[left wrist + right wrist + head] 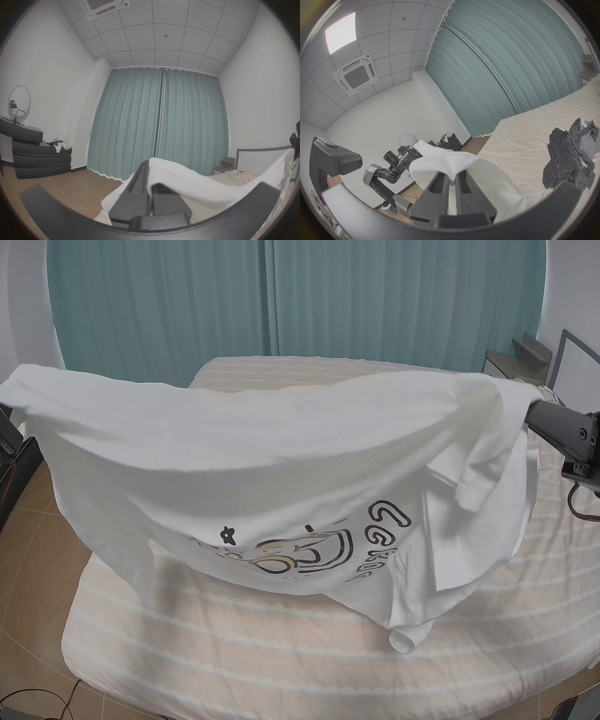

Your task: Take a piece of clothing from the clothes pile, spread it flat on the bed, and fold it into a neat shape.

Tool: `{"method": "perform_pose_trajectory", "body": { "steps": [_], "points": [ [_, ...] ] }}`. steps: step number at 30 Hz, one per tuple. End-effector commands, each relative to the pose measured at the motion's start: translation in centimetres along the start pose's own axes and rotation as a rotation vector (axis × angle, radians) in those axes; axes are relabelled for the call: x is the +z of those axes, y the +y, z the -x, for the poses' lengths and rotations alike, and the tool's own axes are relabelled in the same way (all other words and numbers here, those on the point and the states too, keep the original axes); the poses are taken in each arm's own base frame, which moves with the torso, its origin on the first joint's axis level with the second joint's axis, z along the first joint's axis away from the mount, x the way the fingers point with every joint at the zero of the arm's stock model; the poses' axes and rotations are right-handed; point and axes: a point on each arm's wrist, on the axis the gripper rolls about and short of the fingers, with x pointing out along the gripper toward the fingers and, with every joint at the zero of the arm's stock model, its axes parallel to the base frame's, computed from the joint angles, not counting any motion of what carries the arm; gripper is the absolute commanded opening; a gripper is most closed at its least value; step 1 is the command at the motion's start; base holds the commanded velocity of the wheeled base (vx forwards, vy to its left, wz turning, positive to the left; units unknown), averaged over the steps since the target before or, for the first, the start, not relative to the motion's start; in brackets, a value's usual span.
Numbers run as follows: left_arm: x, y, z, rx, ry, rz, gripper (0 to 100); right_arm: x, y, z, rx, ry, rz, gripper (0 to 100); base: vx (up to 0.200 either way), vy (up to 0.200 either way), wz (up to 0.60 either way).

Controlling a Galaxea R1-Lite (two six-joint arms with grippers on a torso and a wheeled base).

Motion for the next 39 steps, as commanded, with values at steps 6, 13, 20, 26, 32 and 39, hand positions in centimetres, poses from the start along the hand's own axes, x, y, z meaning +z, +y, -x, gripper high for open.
{"method": "perform_pose_trajectory", "body": {
  "steps": [6,13,20,26,32,39],
  "points": [
    [-0.1,0.2,0.6,-0.002,0.002,-0.001,0,0.0,0.0,0.1,0.008,0.003,0.0,0,0.0,0.2,0.0],
    [-0.5,0.3,0.8,-0.004,0.019,-0.008,0,-0.2,0.0,0.1,0.007,0.011,-0.002,0,0.0,0.0,0.0],
    [-0.8,0.3,1.0,-0.002,0.029,-0.012,0,-0.1,0.2,0.7,0.013,-0.002,0.001,0,0.0,0.0,0.0],
    [-0.7,0.5,1.3,-0.002,0.023,-0.016,0,-0.2,0.5,1.5,0.039,0.0,0.004,0,-0.167,0.0,0.0],
    [-0.6,0.5,1.4,-0.001,0.02,-0.029,0,-0.3,0.6,2.0,0.045,-0.002,0.005,0,-0.2,0.0,0.0],
    [-0.5,0.6,1.5,-0.001,0.016,-0.035,0,-0.1,0.9,2.7,0.062,-0.015,0.017,0,-0.2,0.0,0.0]
  ]
}}
